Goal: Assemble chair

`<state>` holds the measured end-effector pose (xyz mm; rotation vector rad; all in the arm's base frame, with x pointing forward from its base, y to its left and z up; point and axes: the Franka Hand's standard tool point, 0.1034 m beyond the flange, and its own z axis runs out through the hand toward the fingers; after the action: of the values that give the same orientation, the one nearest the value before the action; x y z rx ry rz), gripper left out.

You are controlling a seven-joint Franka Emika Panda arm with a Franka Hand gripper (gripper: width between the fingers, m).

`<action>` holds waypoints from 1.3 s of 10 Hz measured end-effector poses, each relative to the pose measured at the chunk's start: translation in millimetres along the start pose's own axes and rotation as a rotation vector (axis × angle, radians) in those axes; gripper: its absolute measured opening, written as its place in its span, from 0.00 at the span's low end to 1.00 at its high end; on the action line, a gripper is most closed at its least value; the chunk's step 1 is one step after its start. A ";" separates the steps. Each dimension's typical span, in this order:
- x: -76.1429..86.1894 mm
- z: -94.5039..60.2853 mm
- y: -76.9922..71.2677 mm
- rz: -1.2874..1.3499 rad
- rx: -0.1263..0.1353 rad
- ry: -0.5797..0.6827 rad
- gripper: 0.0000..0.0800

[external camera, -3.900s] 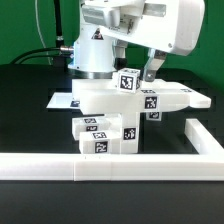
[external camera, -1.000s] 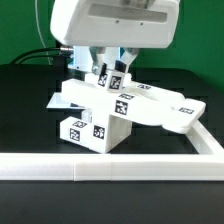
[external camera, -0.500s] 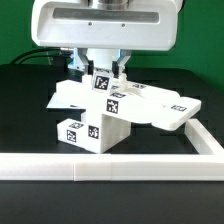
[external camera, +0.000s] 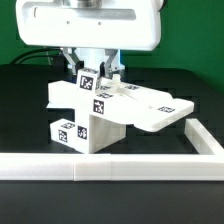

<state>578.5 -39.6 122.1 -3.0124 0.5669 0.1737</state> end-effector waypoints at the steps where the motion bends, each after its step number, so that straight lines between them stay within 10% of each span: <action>1: 0.4 -0.6 -1.1 0.085 0.012 0.015 0.35; 5: 0.7 -1.1 -3.0 0.336 0.020 0.014 0.35; 8: 4.7 -0.7 5.9 0.562 0.135 0.063 0.35; 13: 5.7 0.2 2.3 0.719 0.161 0.092 0.47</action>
Offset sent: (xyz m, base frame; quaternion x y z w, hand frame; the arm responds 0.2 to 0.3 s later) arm 0.0000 0.0000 0.0000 0.0000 0.0000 0.1296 0.9916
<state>582.9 -43.7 121.1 -2.5349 1.5602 0.0191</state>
